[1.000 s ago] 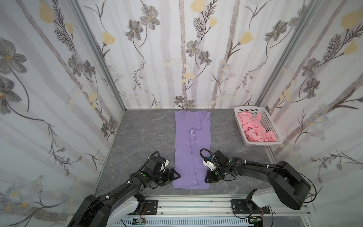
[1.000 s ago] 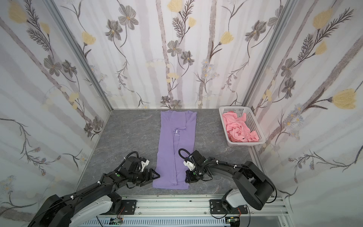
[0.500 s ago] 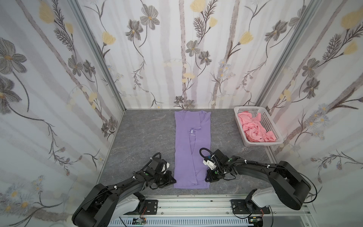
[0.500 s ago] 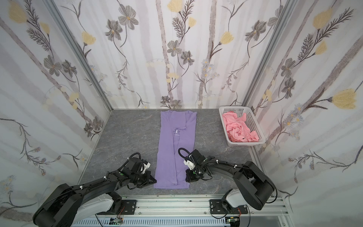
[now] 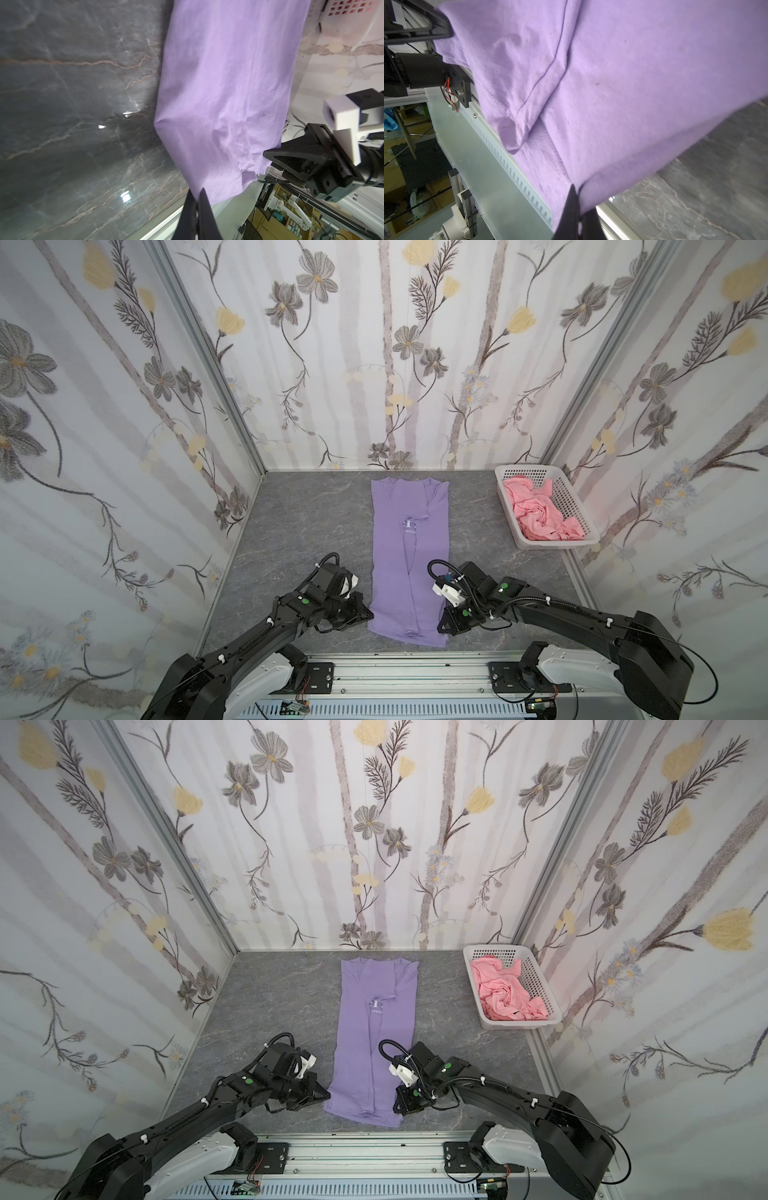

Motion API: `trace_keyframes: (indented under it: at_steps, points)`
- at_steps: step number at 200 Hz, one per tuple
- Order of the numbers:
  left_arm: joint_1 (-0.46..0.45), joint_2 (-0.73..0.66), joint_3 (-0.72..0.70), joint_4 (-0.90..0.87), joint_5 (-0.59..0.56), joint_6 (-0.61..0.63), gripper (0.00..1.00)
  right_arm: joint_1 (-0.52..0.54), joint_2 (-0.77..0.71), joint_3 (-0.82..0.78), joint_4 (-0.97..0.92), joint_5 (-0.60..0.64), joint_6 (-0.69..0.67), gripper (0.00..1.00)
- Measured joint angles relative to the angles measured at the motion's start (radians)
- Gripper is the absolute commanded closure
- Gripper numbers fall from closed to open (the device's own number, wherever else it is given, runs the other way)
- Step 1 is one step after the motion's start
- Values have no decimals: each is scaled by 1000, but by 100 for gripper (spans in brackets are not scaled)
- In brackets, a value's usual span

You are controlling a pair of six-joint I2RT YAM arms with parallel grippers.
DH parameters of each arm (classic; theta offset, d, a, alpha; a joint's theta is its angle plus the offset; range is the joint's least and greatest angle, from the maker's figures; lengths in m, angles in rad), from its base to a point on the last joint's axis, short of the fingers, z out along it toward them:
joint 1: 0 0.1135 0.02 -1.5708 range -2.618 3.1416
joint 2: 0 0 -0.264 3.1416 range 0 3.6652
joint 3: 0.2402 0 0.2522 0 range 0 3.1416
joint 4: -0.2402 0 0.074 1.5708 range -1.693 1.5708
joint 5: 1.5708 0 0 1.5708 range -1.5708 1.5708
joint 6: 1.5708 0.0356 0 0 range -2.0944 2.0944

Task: Fold and stack t-shirts
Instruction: Fold the T-shirt.

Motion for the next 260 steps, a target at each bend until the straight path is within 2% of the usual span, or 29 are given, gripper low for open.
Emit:
trace_keyframes:
  at_steps: [38, 65, 126, 187, 221, 260]
  points:
    - [-3, -43, 96, -130, 0, -15, 100, 2, -55, 70, -96, -4, 10, 100]
    - [0, -36, 198, -202, -43, -2, 100, -11, -73, 166, -166, 5, 1, 100]
    - [53, 188, 468, -282, -121, 124, 100, -186, 10, 332, -261, 50, -107, 100]
    - [135, 406, 656, -304, -140, 265, 100, -311, 229, 515, -280, 77, -244, 100]
    - [157, 550, 763, -313, -146, 336, 100, -357, 370, 628, -291, 96, -290, 100]
    - [167, 758, 948, -316, -142, 389, 100, -396, 545, 766, -308, 103, -324, 100]
